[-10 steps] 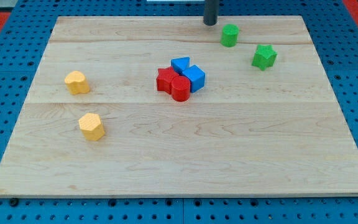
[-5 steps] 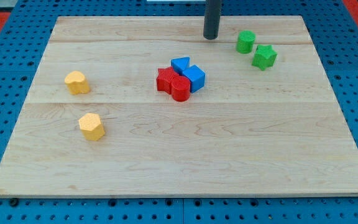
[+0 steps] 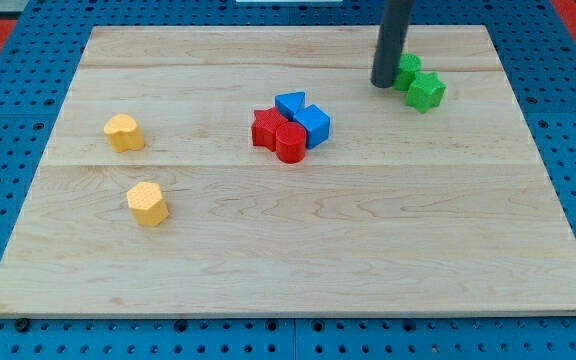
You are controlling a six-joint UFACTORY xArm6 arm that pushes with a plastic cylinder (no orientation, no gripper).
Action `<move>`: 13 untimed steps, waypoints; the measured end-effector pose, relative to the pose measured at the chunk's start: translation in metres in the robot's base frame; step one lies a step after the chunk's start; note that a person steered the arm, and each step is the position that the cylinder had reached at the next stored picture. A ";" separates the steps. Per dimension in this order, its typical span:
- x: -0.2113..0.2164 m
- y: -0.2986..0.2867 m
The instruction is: Push the green circle into green star
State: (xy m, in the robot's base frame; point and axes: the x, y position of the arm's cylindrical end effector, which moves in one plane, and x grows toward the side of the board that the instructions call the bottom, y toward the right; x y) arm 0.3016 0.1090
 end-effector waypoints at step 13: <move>0.025 0.095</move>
State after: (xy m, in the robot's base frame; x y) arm 0.3268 0.2039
